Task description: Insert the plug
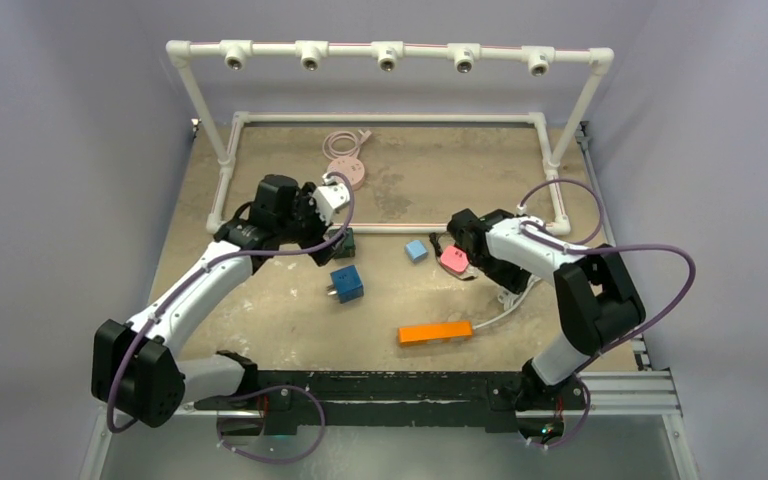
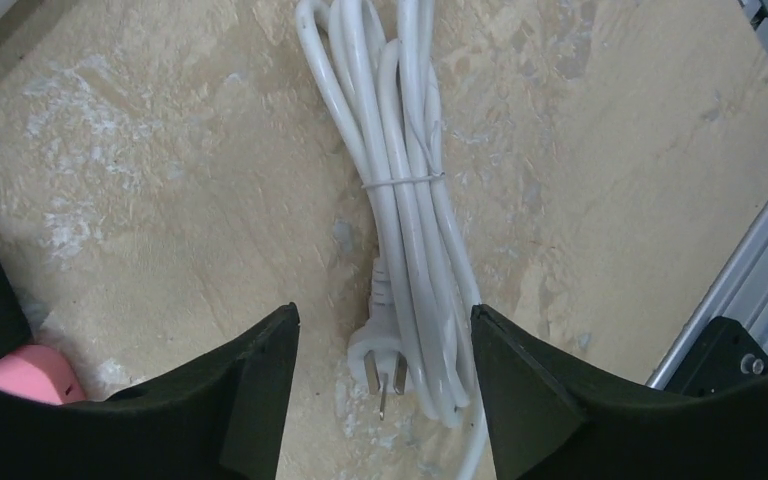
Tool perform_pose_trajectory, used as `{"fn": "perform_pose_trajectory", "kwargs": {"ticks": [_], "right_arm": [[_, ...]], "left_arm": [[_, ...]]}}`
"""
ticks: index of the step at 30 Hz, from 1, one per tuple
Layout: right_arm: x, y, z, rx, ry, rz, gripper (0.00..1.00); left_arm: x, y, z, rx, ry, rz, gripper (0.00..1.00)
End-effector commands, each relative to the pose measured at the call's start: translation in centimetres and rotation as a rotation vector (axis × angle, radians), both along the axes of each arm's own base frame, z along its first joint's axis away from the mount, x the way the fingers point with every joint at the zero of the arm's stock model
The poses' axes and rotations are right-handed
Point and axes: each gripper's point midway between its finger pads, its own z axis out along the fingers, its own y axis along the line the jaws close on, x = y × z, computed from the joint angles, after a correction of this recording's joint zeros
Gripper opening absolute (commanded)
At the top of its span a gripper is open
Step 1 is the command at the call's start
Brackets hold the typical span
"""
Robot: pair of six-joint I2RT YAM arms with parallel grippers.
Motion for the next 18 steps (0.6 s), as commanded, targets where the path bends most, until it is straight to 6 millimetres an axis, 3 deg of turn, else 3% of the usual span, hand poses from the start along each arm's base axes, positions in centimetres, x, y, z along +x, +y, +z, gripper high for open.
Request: {"fn": "perform_pose_trajectory", "kwargs": {"ticks": [1, 5, 10, 15, 18], "right_arm": [[1.4, 0.1, -1.1, 0.062, -0.011, 0.004, 0.67], [2.5, 0.1, -0.5, 0.092, -0.021, 0.004, 0.71], [4.2, 0.4, 2.8, 0.158, -0.119, 0.067, 0.72], [6.4, 0.0, 5.7, 0.23, -0.203, 0.147, 0.77], [7.0, -0.9, 7.3, 0.249, -0.249, 0.164, 0.79]], "left_arm": [[-2.4, -1.8, 1.1, 0.039, 0.011, -0.137, 0.87], [-5.5, -5.1, 1.8, 0.05, -0.009, -0.292, 0.87], [-11.1, -11.2, 1.1, 0.083, -0.056, -0.503, 0.86], [-15.7, -15.9, -2.0, 0.147, -0.046, -0.611, 0.84], [-17.8, -17.0, -4.1, 0.189, -0.037, -0.643, 0.83]]}}
